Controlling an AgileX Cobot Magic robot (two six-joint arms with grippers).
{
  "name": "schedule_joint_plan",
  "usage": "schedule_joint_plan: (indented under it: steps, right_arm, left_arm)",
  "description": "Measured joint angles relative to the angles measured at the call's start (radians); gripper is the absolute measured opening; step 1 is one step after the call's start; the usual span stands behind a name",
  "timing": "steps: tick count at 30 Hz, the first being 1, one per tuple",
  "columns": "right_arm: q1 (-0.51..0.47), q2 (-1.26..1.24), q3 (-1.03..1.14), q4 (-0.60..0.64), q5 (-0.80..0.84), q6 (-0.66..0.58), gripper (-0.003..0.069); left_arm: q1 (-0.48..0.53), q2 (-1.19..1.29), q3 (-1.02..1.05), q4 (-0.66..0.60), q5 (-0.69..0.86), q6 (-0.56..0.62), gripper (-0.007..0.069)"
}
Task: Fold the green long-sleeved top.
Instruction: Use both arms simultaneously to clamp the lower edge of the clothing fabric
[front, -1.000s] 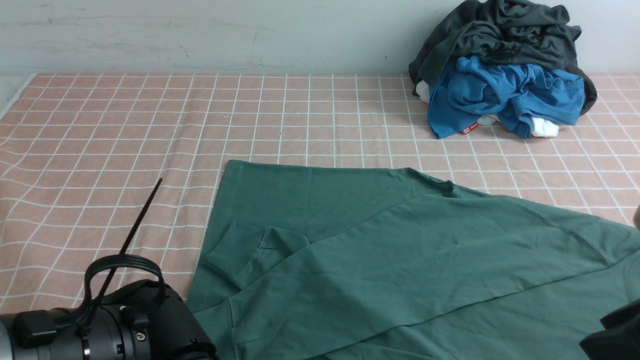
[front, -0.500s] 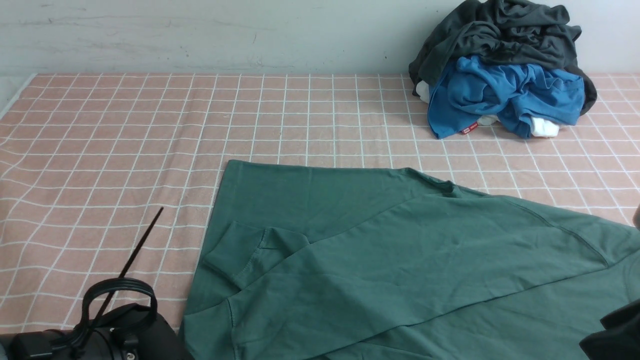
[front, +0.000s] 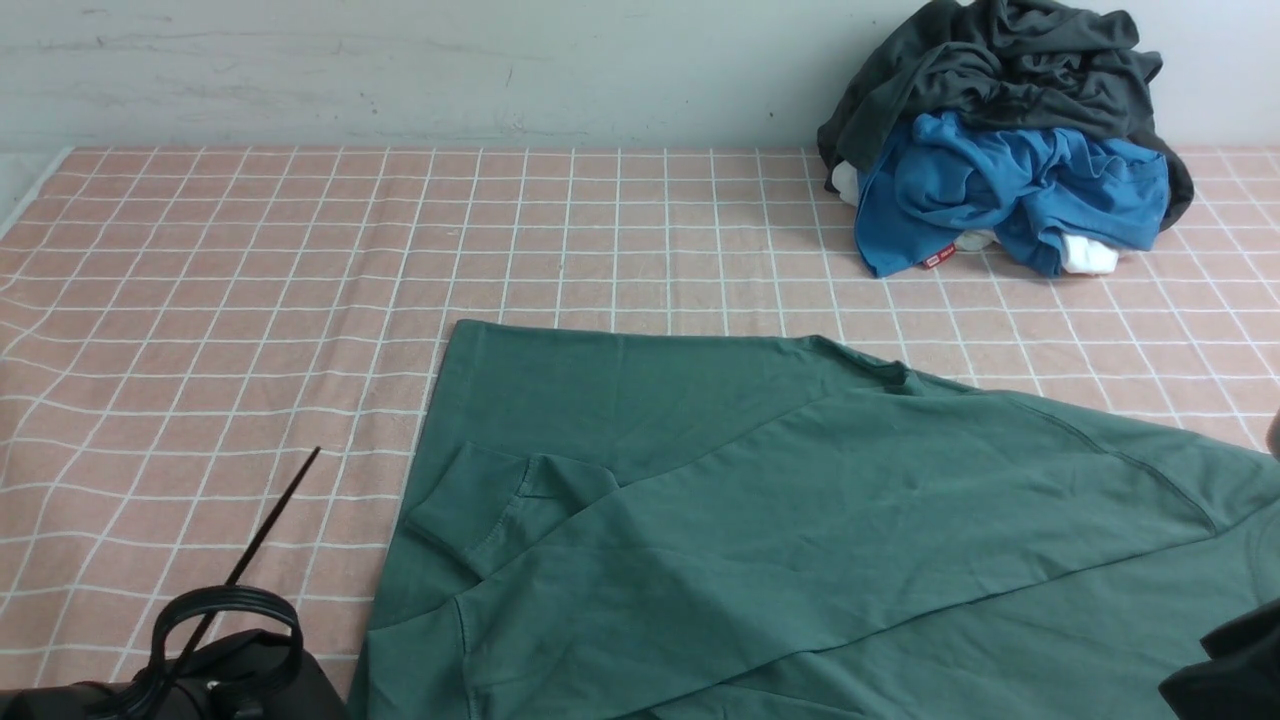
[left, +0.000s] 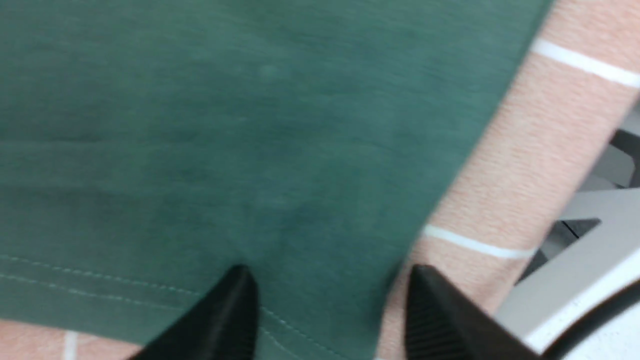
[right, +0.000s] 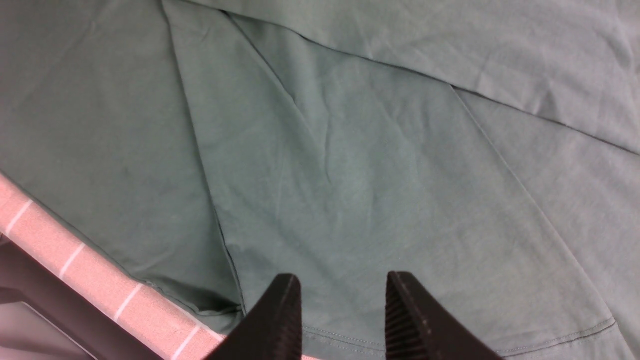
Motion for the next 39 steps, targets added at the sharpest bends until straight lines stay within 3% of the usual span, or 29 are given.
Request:
schedule_joint_plan:
  steps: [3, 14, 23, 26, 33, 39]
  right_arm:
    - [0.0, 0.0, 0.0, 0.0, 0.0, 0.0, 0.0231]
    - [0.0, 0.0, 0.0, -0.001, 0.0, 0.0, 0.0231]
    - [0.0, 0.002, 0.0, -0.063, 0.0, -0.078, 0.0247]
    - [0.0, 0.019, 0.004, -0.05, 0.0, -0.152, 0.0286]
    - [0.0, 0.091, 0.162, -0.03, -0.013, -0.332, 0.0462]
    - [0.002, 0.099, 0.318, -0.143, -0.117, -0.388, 0.0499]
  left_arm:
    - [0.0, 0.005, -0.014, 0.017, 0.001, -0.012, 0.0241]
    - [0.0, 0.005, -0.021, 0.01, 0.001, -0.02, 0.0015]
    - [0.022, -0.046, -0.07, -0.001, 0.126, -0.026, 0.0006]
    - [0.059, -0.096, -0.071, -0.002, 0.177, -0.027, 0.0006]
    - [0.149, -0.154, -0.071, -0.002, 0.244, -0.026, 0.0006]
    - [0.154, -0.154, -0.07, -0.002, 0.218, -0.025, 0.0006]
